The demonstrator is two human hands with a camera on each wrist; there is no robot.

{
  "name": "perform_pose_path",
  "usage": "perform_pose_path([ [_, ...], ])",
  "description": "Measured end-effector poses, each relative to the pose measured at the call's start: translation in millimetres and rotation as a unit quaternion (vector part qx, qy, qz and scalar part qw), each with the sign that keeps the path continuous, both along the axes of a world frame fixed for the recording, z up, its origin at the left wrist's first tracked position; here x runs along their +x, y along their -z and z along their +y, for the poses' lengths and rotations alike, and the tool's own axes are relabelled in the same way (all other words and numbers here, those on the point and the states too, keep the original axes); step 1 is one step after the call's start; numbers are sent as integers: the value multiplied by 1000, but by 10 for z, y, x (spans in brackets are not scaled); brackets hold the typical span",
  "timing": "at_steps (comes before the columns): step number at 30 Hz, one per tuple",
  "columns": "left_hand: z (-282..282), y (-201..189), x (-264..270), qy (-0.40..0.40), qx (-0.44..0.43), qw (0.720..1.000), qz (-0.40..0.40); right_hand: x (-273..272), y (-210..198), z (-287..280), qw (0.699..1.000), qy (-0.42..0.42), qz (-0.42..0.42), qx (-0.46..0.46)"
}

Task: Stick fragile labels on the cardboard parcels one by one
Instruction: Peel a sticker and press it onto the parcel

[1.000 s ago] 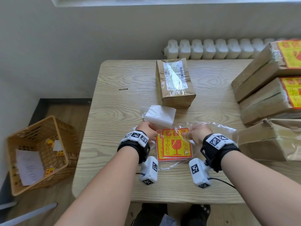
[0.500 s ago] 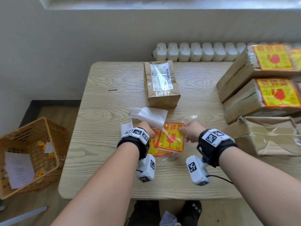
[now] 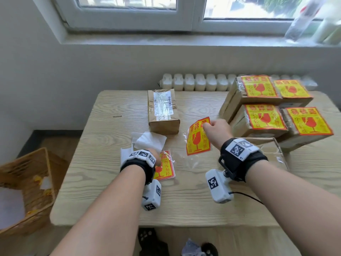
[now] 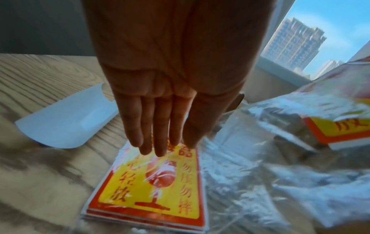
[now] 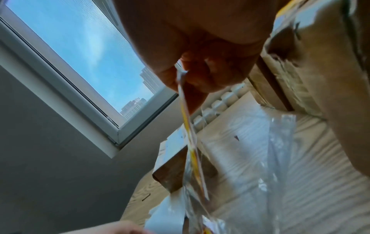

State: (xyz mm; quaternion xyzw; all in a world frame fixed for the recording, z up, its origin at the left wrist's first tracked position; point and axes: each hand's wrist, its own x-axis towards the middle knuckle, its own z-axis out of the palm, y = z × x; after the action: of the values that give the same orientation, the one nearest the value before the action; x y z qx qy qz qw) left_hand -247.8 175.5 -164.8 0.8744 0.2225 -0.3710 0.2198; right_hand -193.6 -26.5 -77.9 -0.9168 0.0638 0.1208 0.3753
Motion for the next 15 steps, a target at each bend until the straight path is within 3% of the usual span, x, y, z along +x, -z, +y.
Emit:
perform_pose_path([
  [2,-85,-201,13,-70,-73,994,-52,5,-91,-68,1000,-1,-19,16],
  [4,-176,-416,31,-150,-194,964,-100,9,-159,-127,999,1,-32,43],
  [6,-250,-692,11,-180,-299,930,-113,-6,-225,-166,996,13,-42,73],
  [9,-296,-984,-8,-173,-338,914,-143,-34,-332,-192,992,27,-36,120],
  [15,-365,-1171,-27,-164,-373,900,-152,-104,-464,-221,982,49,-25,183],
])
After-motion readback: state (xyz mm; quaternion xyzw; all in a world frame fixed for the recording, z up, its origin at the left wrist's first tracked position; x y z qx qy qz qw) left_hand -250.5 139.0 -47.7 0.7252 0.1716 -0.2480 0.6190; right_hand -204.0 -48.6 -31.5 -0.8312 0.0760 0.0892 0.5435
